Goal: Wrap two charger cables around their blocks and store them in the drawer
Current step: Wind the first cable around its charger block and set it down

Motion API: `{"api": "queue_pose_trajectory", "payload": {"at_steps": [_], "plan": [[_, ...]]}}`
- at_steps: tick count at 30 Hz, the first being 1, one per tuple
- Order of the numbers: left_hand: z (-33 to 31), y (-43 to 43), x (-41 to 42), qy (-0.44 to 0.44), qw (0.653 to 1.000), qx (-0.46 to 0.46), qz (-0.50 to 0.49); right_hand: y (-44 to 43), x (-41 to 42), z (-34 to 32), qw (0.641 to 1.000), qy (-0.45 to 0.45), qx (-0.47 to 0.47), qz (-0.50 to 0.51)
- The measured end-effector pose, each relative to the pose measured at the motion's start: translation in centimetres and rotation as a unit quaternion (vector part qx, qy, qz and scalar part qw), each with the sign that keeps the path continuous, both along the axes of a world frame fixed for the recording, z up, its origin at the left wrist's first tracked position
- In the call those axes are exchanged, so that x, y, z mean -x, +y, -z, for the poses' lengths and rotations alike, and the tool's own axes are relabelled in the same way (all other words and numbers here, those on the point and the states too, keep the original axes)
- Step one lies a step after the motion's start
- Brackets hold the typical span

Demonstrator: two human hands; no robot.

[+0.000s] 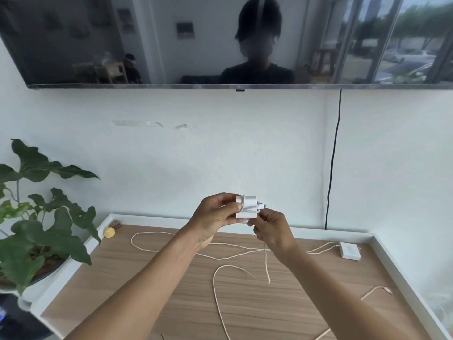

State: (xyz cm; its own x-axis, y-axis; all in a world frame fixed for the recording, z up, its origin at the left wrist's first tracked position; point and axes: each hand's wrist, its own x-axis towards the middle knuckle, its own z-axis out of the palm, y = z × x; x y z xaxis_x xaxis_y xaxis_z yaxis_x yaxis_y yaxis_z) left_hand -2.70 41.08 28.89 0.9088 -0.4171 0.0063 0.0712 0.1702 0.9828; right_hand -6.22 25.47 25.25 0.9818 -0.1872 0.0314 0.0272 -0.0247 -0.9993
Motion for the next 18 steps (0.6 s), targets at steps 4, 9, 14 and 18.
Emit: {"api": "queue_pose_trajectory", "payload": {"at_steps": [4, 9, 14, 18], "plan": [[0.3, -0.3, -0.3, -0.03, 0.997, -0.059, -0.034, 0.4, 0.5, 0.4, 0.998, -0.007, 0.066, 0.023], [0.7, -0.7, -0.6, -0.037, 0.994, -0.066, -0.077, 1.3, 1.1, 0.6, 0.984, -0.031, 0.17, 0.042], [1.7, -0.3, -1.1, -0.041, 0.99, -0.084, -0.107, 1.0, 1.7, 0.6, 0.95, -0.029, 0.312, 0.005], [2.5, 0.6, -1.7, -0.076, 0.976, -0.147, -0.14, 0.8, 2.0, -0.8, 0.892, -0.068, 0.446, -0.013]]}}
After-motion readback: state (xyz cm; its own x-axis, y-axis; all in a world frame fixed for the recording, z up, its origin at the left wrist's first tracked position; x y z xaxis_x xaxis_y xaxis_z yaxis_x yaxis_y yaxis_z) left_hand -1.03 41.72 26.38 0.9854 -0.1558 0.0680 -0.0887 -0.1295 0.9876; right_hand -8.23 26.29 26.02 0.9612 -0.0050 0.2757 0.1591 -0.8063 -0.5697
